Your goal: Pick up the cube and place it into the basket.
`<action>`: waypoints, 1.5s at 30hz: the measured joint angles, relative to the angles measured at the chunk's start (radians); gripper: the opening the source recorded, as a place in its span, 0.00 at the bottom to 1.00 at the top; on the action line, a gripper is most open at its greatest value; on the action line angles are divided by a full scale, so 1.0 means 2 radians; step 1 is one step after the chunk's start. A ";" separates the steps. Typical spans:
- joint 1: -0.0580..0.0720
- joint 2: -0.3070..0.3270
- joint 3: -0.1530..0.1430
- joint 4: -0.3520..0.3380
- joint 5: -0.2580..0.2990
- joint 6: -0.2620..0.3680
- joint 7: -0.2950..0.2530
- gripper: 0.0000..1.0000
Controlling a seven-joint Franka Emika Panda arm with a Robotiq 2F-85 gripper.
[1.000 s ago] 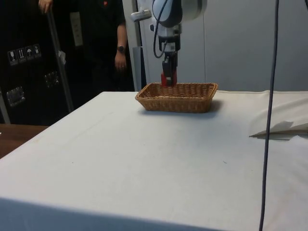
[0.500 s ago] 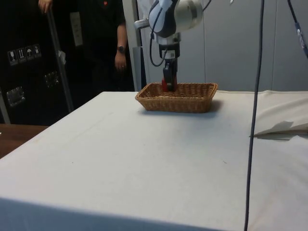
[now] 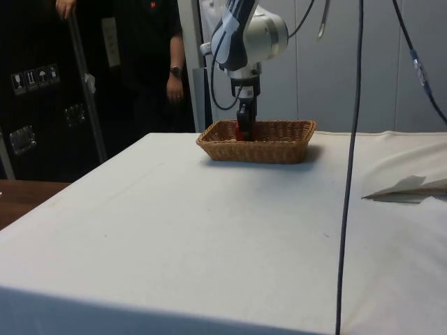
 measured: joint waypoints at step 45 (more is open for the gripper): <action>0.004 -0.034 -0.001 -0.004 0.001 -0.013 -0.001 1.00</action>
